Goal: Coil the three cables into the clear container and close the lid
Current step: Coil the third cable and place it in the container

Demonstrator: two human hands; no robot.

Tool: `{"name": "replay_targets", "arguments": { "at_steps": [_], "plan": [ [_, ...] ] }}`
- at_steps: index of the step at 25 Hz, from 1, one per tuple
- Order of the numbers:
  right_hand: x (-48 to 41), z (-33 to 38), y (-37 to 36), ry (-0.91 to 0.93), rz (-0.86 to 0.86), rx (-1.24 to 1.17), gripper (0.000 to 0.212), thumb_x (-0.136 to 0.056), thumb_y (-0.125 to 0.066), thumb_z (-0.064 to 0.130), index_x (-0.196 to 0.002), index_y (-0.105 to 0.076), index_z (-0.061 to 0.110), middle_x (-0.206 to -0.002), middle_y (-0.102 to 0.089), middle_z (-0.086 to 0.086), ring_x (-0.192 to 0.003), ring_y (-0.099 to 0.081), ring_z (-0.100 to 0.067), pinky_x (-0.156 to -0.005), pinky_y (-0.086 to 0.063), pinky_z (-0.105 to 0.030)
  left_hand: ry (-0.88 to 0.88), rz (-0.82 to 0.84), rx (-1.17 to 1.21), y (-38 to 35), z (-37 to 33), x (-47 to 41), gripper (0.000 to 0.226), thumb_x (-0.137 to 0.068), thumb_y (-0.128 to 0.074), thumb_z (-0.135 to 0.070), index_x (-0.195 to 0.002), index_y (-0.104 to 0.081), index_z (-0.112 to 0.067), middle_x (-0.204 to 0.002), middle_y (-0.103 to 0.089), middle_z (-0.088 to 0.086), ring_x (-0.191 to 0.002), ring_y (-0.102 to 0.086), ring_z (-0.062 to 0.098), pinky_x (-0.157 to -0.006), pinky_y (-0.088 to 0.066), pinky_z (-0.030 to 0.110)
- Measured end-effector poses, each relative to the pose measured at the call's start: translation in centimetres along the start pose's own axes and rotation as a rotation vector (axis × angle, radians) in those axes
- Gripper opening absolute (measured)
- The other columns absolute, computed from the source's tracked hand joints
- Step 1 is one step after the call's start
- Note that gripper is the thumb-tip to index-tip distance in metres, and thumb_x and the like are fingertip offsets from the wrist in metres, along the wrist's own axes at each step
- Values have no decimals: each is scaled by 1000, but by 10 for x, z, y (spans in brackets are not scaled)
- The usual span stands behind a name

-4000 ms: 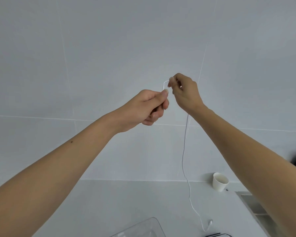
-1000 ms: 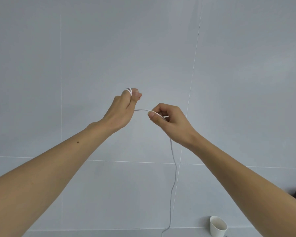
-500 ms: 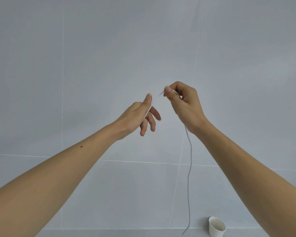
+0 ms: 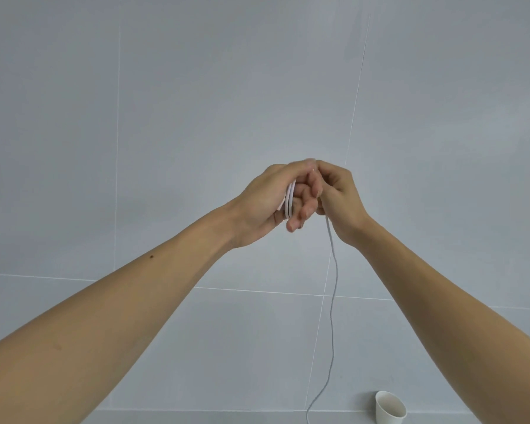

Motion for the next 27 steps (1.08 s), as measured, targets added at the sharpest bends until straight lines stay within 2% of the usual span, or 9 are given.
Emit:
{"name": "replay_targets", "arguments": {
  "at_steps": [1,3,6,8,11,16,19,21,27],
  "plan": [
    [1,-3,-2,-11,14,16,28,-101,-44,11,-85,-59,-6,-52,-49,4,-52,-34,-22,-44,-27,-21,-22,-30,51,0,-1,-1,44,-105,-31,-30,-75,-54,-9,-49,-56,2,-35,-48,13,-44,-42,19],
    [5,-8,-8,-15,36,49,27,-100,-41,6,-94,-62,-9,-51,-47,11,-49,-32,-13,-45,-27,-17,-55,-93,159,3,-1,-3,46,-106,-30,-31,-82,-60,-6,-57,-65,3,-45,-60,14,-52,-50,21],
    [13,-14,-18,-26,88,128,32,-104,-43,15,-85,-60,-5,-51,-37,9,-46,-30,-6,-46,-27,-17,-115,-141,277,11,0,-7,46,-106,-27,-31,-102,-64,-4,-86,-76,6,-79,-74,15,-75,-57,23],
    [18,-15,-24,-34,136,157,38,-106,-43,23,-80,-57,-2,-53,-35,5,-47,-31,-8,-48,-28,-18,-153,-157,323,17,0,-9,44,-107,-25,-29,-114,-60,-2,-108,-74,10,-103,-70,19,-93,-54,27],
    [23,-9,-30,-30,164,167,40,-106,-43,27,-78,-56,2,-52,-35,9,-48,-31,-8,-49,-29,-17,-184,-192,352,25,5,-13,44,-107,-25,-26,-126,-51,4,-126,-65,17,-117,-64,23,-105,-47,32],
    [28,-1,-29,-55,188,200,34,-104,-47,28,-78,-57,9,-49,-38,16,-46,-30,-5,-48,-27,-14,-170,-271,244,33,14,-20,43,-107,-26,-27,-129,-48,4,-130,-62,16,-120,-62,21,-109,-43,35],
    [29,0,-26,-77,188,215,31,-101,-54,27,-82,-58,3,-59,-43,12,-48,-33,-4,-50,-28,-13,-164,-321,123,35,18,-24,44,-107,-27,-30,-129,-49,0,-128,-64,13,-116,-64,17,-106,-45,33],
    [29,1,-24,-83,195,220,31,-100,-56,29,-84,-58,2,-63,-41,6,-50,-32,-6,-51,-29,-17,-179,-355,25,36,19,-26,44,-107,-28,-32,-127,-51,-1,-124,-66,10,-112,-67,14,-103,-48,30],
    [28,9,-13,-104,175,172,25,-99,-59,27,-78,-59,14,-62,-45,10,-48,-34,-6,-49,-31,-20,-223,-496,-399,55,24,-22,45,-106,-28,-34,-118,-56,0,-108,-72,7,-96,-71,6,-90,-52,21]
  ]
}}
Point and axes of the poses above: each hand's wrist, its own x-axis away from the middle knuckle, its own y-axis out of the back of the hand, z = x × y, the point moved 1 cm from there along -x, towards the middle knuckle
